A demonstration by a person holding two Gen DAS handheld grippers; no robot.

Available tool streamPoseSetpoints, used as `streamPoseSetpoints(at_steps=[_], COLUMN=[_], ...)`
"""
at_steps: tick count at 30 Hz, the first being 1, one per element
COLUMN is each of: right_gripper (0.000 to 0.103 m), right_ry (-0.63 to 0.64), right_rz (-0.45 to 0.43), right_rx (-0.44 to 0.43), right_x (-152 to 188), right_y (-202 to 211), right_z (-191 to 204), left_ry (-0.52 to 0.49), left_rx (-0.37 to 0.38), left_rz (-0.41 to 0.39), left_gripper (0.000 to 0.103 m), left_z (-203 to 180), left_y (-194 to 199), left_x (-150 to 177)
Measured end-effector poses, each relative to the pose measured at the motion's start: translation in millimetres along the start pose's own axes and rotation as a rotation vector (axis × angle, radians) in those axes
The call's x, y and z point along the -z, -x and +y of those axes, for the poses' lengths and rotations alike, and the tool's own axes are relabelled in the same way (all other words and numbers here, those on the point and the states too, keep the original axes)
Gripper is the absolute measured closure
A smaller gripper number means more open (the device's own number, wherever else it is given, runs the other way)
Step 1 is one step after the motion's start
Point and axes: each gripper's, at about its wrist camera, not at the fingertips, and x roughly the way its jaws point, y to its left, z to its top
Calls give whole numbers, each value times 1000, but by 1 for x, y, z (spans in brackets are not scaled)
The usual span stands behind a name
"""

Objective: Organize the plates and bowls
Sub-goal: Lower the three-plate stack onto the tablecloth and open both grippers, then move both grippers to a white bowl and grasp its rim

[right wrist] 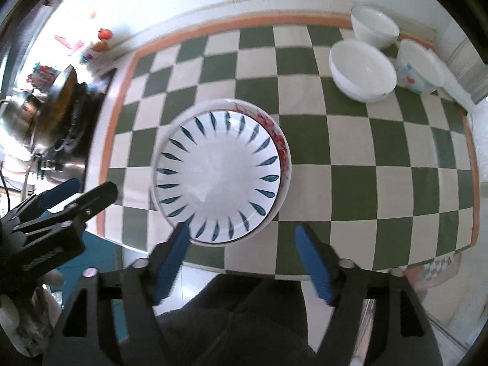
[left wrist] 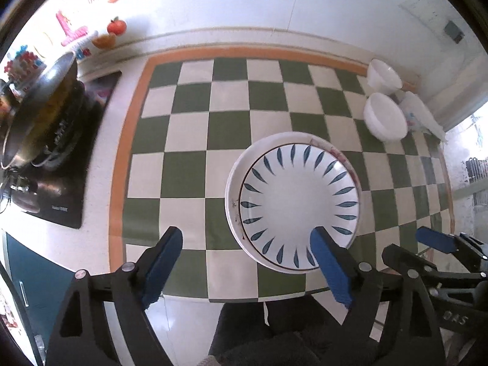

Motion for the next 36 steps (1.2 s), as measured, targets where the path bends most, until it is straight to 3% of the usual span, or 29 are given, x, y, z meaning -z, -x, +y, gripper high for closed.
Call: streamPoseSetpoints(at_steps=[7, 15, 22, 26, 29, 36], right_gripper=[16, 14, 13, 13, 13, 13], right_ry=[22, 15, -22, -87, -129, -239], right_rz=[-87, -141, -178, -188, -184, -180], right_rx=[38, 23, -53, -101, -91, -58], right_x=[18, 39, 40, 26, 10, -52], right_y=[49, 93, 104, 97, 87, 55], right_z=[14, 23, 12, -23, -58, -165], left_ry=[4, -12, -11, -13, -3, 2], left_rx=[29, 63, 53, 46, 67, 74], left_rz=[-51, -80, -98, -112, -112, -62], left_gripper=[12, 12, 12, 12, 12, 12], left_z=[1, -3, -10, -27, -45, -110], left_y=[43, 79, 83, 75, 62, 3], left_x=[17, 32, 29, 13, -7, -87])
